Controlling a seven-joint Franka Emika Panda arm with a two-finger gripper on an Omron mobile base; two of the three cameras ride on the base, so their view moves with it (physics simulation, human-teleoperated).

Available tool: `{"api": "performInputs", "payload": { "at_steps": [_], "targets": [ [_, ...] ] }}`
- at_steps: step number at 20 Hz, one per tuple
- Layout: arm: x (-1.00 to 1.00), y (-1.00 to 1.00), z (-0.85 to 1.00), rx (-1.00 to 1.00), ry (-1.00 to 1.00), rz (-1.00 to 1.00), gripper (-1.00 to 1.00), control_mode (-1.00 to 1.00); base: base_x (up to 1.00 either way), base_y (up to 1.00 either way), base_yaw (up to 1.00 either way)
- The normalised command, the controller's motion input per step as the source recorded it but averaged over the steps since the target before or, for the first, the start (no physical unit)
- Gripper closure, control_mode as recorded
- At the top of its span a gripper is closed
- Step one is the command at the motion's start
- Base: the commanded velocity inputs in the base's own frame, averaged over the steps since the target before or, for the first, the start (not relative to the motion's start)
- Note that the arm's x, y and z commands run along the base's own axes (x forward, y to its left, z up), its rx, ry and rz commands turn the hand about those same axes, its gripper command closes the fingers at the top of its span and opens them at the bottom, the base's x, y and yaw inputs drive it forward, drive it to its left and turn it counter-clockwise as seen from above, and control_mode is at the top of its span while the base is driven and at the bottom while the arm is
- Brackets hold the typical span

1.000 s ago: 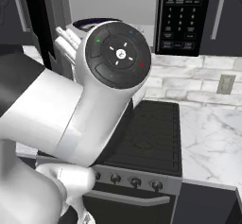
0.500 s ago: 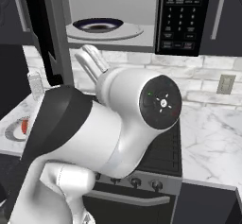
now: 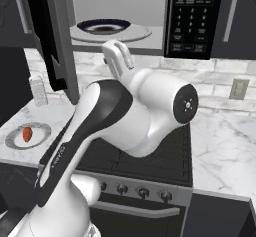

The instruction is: Pick the sweet potato from the counter and place it in the microwave. Then turn on the microwave.

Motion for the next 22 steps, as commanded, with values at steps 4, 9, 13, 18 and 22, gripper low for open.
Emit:
{"api": "performInputs", "payload": {
  "at_steps": [4, 9, 13, 18, 22],
  "targets": [
    [0.39, 0.0, 0.0, 0.21, 0.02, 0.12, -1.0, -1.0, 0.0, 0.0, 0.0],
    [0.37, 0.01, 0.0, 0.21, 0.0, 0.14, -1.0, -1.0, 0.0, 0.0, 0.0],
    [0.14, 0.2, 0.0, 0.12, 0.0, 0.14, -1.0, -1.0, 0.0, 0.0, 0.0],
    [0.0, 0.34, 0.05, 0.06, 0.0, 0.14, -1.0, -1.0, 0.0, 0.0, 0.0],
    [0.0, 0.33, 0.15, 0.04, 0.0, 0.14, -1.0, -1.0, 0.0, 0.0, 0.0]
  ]
}}
